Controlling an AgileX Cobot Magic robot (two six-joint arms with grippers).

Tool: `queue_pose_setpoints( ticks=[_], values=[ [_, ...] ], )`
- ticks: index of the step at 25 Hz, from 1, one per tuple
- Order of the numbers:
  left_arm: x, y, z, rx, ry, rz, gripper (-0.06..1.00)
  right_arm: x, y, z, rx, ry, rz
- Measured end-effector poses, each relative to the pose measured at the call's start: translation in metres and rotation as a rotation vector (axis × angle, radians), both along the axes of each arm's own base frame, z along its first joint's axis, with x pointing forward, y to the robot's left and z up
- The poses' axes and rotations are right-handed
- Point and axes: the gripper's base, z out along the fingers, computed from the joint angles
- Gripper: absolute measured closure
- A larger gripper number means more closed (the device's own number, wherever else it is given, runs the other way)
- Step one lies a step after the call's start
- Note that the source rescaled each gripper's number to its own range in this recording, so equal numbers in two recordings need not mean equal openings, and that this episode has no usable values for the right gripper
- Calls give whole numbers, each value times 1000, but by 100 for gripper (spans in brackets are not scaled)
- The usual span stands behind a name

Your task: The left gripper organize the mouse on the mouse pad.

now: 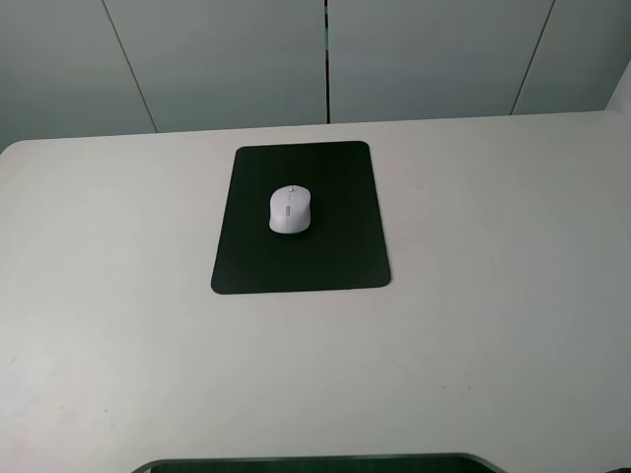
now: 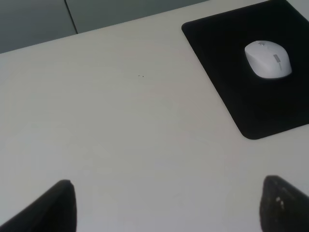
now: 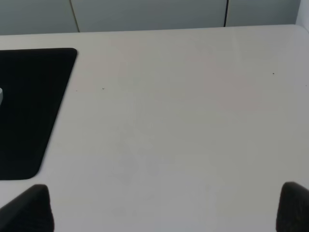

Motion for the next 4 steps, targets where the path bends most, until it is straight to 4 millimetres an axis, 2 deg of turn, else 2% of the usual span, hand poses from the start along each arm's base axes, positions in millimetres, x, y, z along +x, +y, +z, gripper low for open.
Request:
queue_pose_setpoints(
  ticks=[4],
  values=[
    [0,0,0,0,0,0,6,0,0,0,0,0,0]
  ],
)
